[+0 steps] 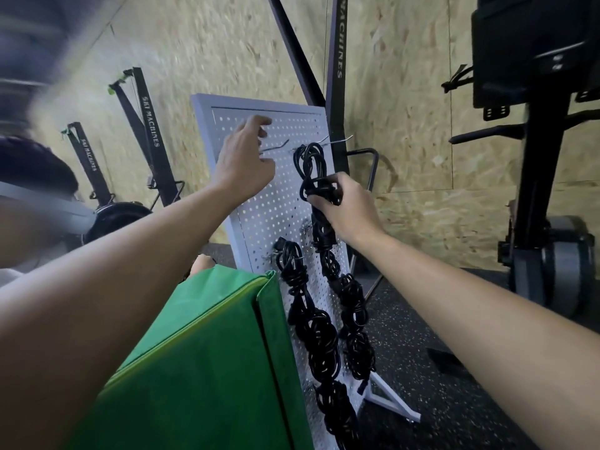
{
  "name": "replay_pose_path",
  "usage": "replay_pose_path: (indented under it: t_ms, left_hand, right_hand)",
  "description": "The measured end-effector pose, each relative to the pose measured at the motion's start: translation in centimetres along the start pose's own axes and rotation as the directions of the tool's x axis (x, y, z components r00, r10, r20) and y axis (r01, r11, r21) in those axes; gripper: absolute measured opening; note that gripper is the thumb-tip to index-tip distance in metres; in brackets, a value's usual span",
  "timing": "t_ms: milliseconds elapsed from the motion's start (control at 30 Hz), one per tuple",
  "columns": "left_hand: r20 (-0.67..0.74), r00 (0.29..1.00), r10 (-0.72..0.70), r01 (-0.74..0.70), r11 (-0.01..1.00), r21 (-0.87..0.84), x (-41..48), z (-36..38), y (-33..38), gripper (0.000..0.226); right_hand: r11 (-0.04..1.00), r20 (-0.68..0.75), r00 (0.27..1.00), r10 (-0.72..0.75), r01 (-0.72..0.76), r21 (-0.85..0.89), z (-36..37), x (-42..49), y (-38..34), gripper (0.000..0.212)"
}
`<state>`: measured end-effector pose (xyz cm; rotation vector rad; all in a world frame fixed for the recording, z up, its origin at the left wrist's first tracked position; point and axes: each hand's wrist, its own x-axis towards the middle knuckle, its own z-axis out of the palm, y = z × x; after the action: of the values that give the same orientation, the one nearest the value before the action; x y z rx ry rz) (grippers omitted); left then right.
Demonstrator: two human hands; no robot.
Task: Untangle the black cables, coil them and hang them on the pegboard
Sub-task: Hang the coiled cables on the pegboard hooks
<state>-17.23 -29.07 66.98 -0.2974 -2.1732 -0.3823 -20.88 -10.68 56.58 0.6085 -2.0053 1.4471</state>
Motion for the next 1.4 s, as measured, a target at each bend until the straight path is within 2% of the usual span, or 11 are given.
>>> replay_pose_path:
  t_ms: [100, 300, 600, 833, 900, 967, 1067, 1133, 1233, 1300, 1400]
  left_hand:
    - [0.078, 0.997, -0.017, 0.013, 0.999, 0.049, -0.2, -0.2, -0.8, 0.061]
    - [0.042, 0.999, -0.013, 0.014, 1.000, -0.009, -0.5, -0.7, -0.7, 0.058]
    - [0.000, 0.998, -0.058, 0.058, 0.996, -0.063, -0.6, -0.5, -0.9, 0.046]
    - [-0.134, 0.946, -0.295, 0.245, 0.921, -0.302, -0.7, 0.2, -0.4, 0.044]
    - [-0.186, 0.931, -0.314, 0.247, 0.917, -0.313, -0.8, 0.5, 0.2, 0.041]
    - [-0.282, 0.913, -0.293, 0.212, 0.935, -0.285, -1.1, 0.7, 1.0, 0.038]
    - [-0.365, 0.920, -0.142, 0.079, 0.980, -0.182, -1.9, 0.9, 2.5, 0.037]
    - [-0.321, 0.947, 0.011, -0.050, 0.992, -0.113, -2.7, 1.2, 4.1, 0.035]
    - [-0.169, 0.968, 0.184, -0.202, 0.975, -0.093, -4.6, 2.9, 6.5, 0.032]
    - [-0.043, 0.977, 0.208, -0.212, 0.969, -0.130, -6.3, 4.9, 7.5, 0.034]
    - [0.162, 0.972, 0.171, -0.141, 0.974, -0.179, -9.5, 8.7, 8.1, 0.034]
  right_hand:
    - [1.000, -0.020, 1.000, -0.009, 0.009, 0.026, 0.4, 0.9, -0.7, 0.033]
    - [0.996, -0.095, 0.993, -0.063, 0.069, 0.059, 0.9, 1.7, -2.2, 0.036]
    - [0.994, 0.033, 0.995, -0.092, 0.094, -0.059, 2.0, 2.7, -4.0, 0.031]
    - [0.997, 0.133, 0.991, 0.019, -0.009, -0.078, 3.8, 2.6, -4.5, 0.032]
    - [0.995, 0.142, 0.990, 0.023, -0.008, -0.101, 3.8, 2.1, -4.4, 0.038]
    - [0.992, 0.163, 0.986, 0.025, -0.005, -0.123, 3.2, 1.5, -4.1, 0.058]
    - [0.985, 0.196, 0.980, 0.038, -0.004, -0.170, 1.4, 0.1, -3.1, 0.073]
    - [0.978, 0.214, 0.976, 0.044, 0.002, -0.210, 0.0, -1.1, -1.7, 0.071]
    - [0.953, 0.232, 0.969, 0.084, -0.010, -0.302, -2.3, -3.3, 0.9, 0.071]
    - [0.934, 0.265, 0.955, 0.132, -0.030, -0.357, -3.9, -5.0, 2.9, 0.069]
    - [0.903, 0.258, 0.940, 0.225, -0.101, -0.419, -6.1, -8.0, 6.7, 0.068]
